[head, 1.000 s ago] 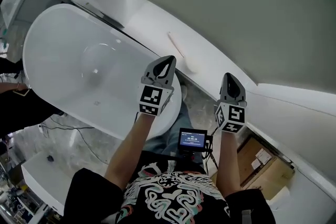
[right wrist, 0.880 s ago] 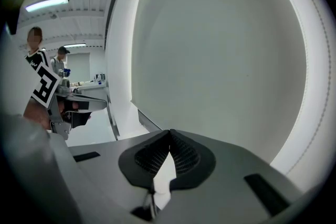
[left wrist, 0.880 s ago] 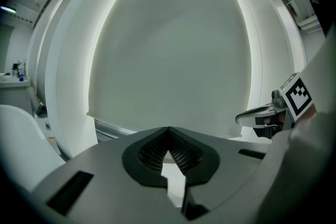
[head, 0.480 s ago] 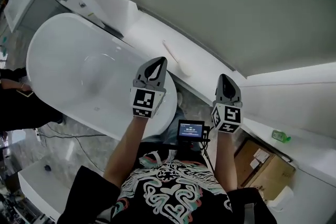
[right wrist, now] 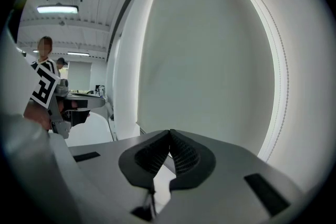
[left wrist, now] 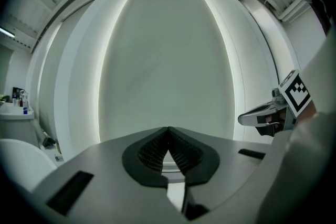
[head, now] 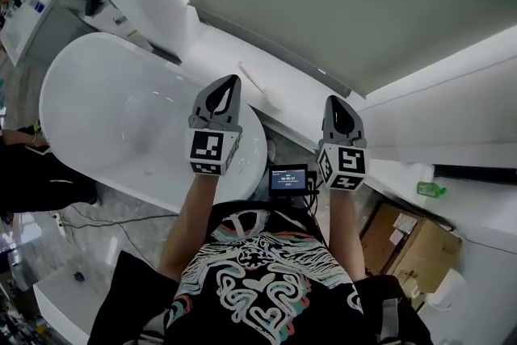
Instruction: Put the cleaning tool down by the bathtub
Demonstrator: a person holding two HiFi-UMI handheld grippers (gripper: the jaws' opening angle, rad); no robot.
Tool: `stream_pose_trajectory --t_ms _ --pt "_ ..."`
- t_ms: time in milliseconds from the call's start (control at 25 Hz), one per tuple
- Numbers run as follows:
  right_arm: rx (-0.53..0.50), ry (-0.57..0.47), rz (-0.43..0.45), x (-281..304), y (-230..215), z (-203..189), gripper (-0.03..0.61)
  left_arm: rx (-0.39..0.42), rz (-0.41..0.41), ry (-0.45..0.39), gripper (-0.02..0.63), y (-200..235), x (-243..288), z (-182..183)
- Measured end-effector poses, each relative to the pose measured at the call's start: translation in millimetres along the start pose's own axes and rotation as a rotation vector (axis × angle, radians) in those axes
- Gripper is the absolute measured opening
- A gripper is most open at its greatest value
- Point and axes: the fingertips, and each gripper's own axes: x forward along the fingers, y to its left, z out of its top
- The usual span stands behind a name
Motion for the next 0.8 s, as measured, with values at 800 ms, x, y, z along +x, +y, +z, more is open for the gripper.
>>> stream_pose_trajectory --t_ms 800 --pt "-0.014 -0.078 -0.011 -29.6 7.8 31.9 0.026 0.030 -0.012 -0.082 0.017 -12.1 -19.6 41.3"
